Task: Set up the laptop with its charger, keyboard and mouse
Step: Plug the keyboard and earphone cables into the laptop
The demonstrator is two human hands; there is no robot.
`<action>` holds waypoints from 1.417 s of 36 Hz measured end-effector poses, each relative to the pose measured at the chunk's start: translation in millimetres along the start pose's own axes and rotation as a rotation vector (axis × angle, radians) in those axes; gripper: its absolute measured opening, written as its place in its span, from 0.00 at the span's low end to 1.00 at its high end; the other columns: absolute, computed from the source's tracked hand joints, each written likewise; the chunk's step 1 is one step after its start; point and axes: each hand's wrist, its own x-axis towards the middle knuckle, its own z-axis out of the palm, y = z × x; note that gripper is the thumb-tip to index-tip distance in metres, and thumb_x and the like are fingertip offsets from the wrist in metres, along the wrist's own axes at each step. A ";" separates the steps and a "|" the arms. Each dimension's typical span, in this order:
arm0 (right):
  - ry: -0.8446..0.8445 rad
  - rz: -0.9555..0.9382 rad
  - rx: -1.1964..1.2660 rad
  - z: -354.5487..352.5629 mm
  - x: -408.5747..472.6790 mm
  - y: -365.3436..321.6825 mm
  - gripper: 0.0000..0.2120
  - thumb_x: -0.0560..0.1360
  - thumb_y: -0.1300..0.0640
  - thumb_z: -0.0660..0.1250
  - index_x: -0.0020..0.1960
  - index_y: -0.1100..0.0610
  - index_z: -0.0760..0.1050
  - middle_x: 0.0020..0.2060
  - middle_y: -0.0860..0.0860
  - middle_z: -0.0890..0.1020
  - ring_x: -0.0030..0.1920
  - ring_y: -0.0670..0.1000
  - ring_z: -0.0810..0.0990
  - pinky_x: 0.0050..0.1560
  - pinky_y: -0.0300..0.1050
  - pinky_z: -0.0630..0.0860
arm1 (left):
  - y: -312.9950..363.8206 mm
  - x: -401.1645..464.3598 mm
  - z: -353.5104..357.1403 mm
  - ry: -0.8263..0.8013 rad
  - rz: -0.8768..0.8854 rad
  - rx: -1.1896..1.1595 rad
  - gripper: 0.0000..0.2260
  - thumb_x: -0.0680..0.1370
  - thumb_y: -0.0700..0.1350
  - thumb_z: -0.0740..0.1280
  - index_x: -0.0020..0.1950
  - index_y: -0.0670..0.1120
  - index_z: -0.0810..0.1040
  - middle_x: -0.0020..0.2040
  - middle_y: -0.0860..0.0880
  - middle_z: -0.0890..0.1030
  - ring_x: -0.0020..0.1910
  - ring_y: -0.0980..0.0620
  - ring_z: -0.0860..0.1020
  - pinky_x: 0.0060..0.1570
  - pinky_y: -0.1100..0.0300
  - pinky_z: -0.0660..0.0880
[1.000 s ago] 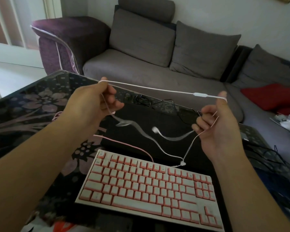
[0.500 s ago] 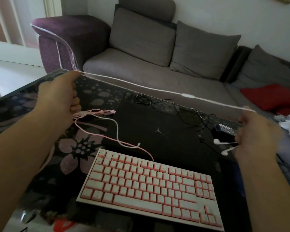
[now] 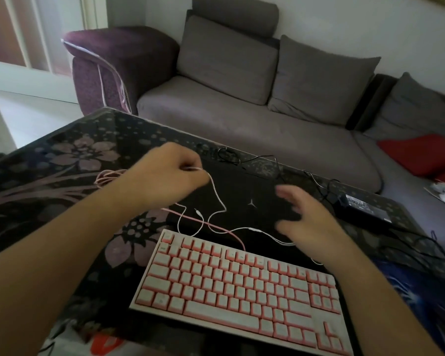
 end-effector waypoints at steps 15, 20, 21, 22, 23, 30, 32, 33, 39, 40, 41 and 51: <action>0.150 -0.085 0.262 16.4 -4.9 -27.7 0.13 0.85 0.53 0.62 0.46 0.48 0.82 0.28 0.37 0.78 0.33 0.40 0.72 0.41 0.41 0.66 | -17.8 0.1 -16.2 -0.159 -0.058 0.232 0.15 0.79 0.58 0.70 0.38 0.51 0.83 0.32 0.51 0.81 0.33 0.56 0.79 0.37 0.60 0.71; 0.213 0.033 0.229 -5.6 2.1 -5.5 0.13 0.84 0.58 0.64 0.44 0.51 0.83 0.35 0.42 0.74 0.36 0.42 0.68 0.36 0.42 0.62 | -38.8 7.1 -30.5 0.005 -0.167 0.200 0.18 0.82 0.57 0.68 0.36 0.49 0.84 0.30 0.49 0.81 0.33 0.52 0.80 0.36 0.57 0.72; 0.186 0.053 0.194 -6.5 2.8 -4.0 0.13 0.84 0.59 0.64 0.44 0.51 0.84 0.36 0.42 0.74 0.36 0.41 0.68 0.37 0.42 0.61 | -41.9 8.1 -31.9 0.027 -0.190 0.197 0.19 0.82 0.57 0.67 0.36 0.48 0.84 0.31 0.48 0.81 0.33 0.50 0.79 0.36 0.56 0.71; 0.161 0.072 0.144 -6.9 3.0 -3.0 0.13 0.83 0.60 0.65 0.43 0.51 0.84 0.38 0.42 0.76 0.38 0.40 0.69 0.37 0.41 0.62 | -45.4 9.1 -32.5 0.042 -0.218 0.197 0.19 0.83 0.56 0.67 0.37 0.47 0.84 0.32 0.47 0.81 0.34 0.49 0.79 0.36 0.56 0.70; 0.142 0.085 0.086 -6.7 3.3 -2.6 0.13 0.83 0.60 0.65 0.43 0.52 0.84 0.42 0.42 0.78 0.40 0.39 0.71 0.38 0.39 0.62 | -48.6 10.3 -32.1 0.050 -0.246 0.197 0.19 0.83 0.55 0.66 0.38 0.47 0.84 0.33 0.46 0.81 0.34 0.49 0.78 0.35 0.56 0.69; 0.111 0.112 -0.430 2.7 4.1 6.1 0.10 0.83 0.54 0.63 0.45 0.45 0.80 0.40 0.46 0.83 0.40 0.47 0.82 0.45 0.51 0.83 | -66.2 11.6 -25.5 -0.099 -0.328 0.332 0.15 0.86 0.49 0.61 0.45 0.49 0.83 0.44 0.46 0.83 0.43 0.50 0.79 0.40 0.56 0.72; 0.079 0.114 -0.470 7.1 6.5 8.8 0.09 0.83 0.53 0.63 0.47 0.44 0.80 0.40 0.45 0.83 0.41 0.46 0.82 0.47 0.50 0.83 | -68.2 11.4 -23.7 -0.169 -0.321 0.273 0.14 0.86 0.49 0.62 0.46 0.49 0.84 0.46 0.47 0.85 0.45 0.50 0.82 0.49 0.53 0.78; 0.047 0.118 -0.460 10.6 8.4 9.3 0.09 0.83 0.53 0.63 0.48 0.44 0.80 0.41 0.45 0.83 0.42 0.45 0.82 0.48 0.50 0.83 | -68.4 10.9 -21.7 -0.210 -0.321 0.241 0.14 0.85 0.50 0.62 0.47 0.49 0.85 0.46 0.47 0.86 0.46 0.50 0.83 0.53 0.51 0.79; -0.165 0.075 -0.251 41.7 11.2 0.6 0.07 0.84 0.51 0.66 0.51 0.39 0.79 0.46 0.42 0.82 0.47 0.42 0.82 0.46 0.38 0.76 | -77.7 9.1 -8.4 -0.424 -0.288 0.385 0.05 0.81 0.55 0.69 0.51 0.57 0.84 0.44 0.53 0.85 0.43 0.55 0.82 0.49 0.56 0.79; -0.178 0.053 -0.260 45.6 10.7 -0.9 0.07 0.84 0.52 0.66 0.53 0.39 0.79 0.46 0.42 0.82 0.47 0.41 0.81 0.46 0.37 0.75 | -81.7 8.7 -7.2 -0.453 -0.307 0.374 0.06 0.81 0.54 0.70 0.47 0.57 0.85 0.41 0.52 0.85 0.41 0.55 0.82 0.47 0.57 0.79; -0.189 0.036 -0.266 48.9 10.3 -2.5 0.07 0.84 0.52 0.67 0.54 0.40 0.80 0.46 0.41 0.82 0.47 0.41 0.81 0.45 0.36 0.75 | -84.9 8.4 -6.0 -0.483 -0.326 0.360 0.06 0.80 0.54 0.71 0.44 0.57 0.85 0.40 0.50 0.85 0.39 0.54 0.82 0.46 0.56 0.79; -0.205 0.018 -0.202 62.8 13.3 -9.6 0.07 0.82 0.52 0.69 0.53 0.41 0.83 0.46 0.40 0.83 0.47 0.39 0.82 0.44 0.33 0.73 | -90.1 13.1 -2.3 -0.360 -0.379 0.500 0.06 0.79 0.49 0.73 0.55 0.50 0.85 0.50 0.50 0.83 0.44 0.54 0.78 0.37 0.62 0.74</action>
